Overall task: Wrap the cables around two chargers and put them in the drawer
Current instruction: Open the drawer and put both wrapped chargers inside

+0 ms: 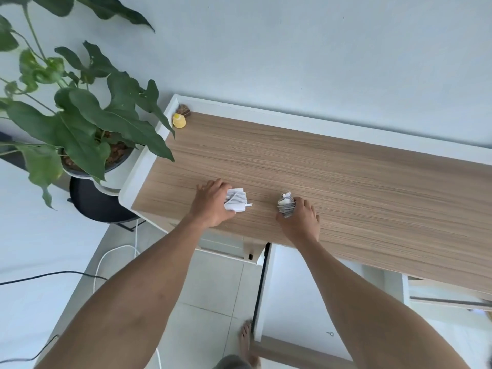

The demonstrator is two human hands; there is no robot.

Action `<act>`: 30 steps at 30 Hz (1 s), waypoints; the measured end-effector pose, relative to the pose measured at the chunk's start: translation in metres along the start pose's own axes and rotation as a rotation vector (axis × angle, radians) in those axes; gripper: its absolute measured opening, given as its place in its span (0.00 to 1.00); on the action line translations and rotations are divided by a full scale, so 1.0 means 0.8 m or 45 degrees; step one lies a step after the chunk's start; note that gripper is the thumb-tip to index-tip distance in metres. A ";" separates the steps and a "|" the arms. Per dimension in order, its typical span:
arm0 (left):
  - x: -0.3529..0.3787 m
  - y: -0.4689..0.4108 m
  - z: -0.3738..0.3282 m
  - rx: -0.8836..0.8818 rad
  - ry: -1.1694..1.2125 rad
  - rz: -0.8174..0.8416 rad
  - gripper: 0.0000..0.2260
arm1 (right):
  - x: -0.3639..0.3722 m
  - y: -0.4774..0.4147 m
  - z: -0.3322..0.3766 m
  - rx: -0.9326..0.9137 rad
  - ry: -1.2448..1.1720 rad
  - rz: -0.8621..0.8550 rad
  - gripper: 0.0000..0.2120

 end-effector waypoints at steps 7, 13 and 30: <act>0.005 0.024 -0.074 0.144 0.196 0.026 0.28 | -0.048 0.040 -0.054 0.041 -0.211 -0.051 0.23; 0.022 0.061 -0.196 0.355 0.320 0.057 0.28 | -0.109 0.102 -0.135 0.067 -0.331 -0.217 0.24; 0.204 0.133 -0.291 0.469 0.216 0.474 0.26 | -0.010 0.190 -0.303 0.323 -0.066 0.134 0.27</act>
Point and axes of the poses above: each hand's wrist, its own y-axis away from the middle knuckle, its own x-axis out of the palm, z = x × y, the point moved 9 cm from there along -y, towards the middle knuckle, and after that the axes turned 1 degree about -z, right-handed, at the moved point
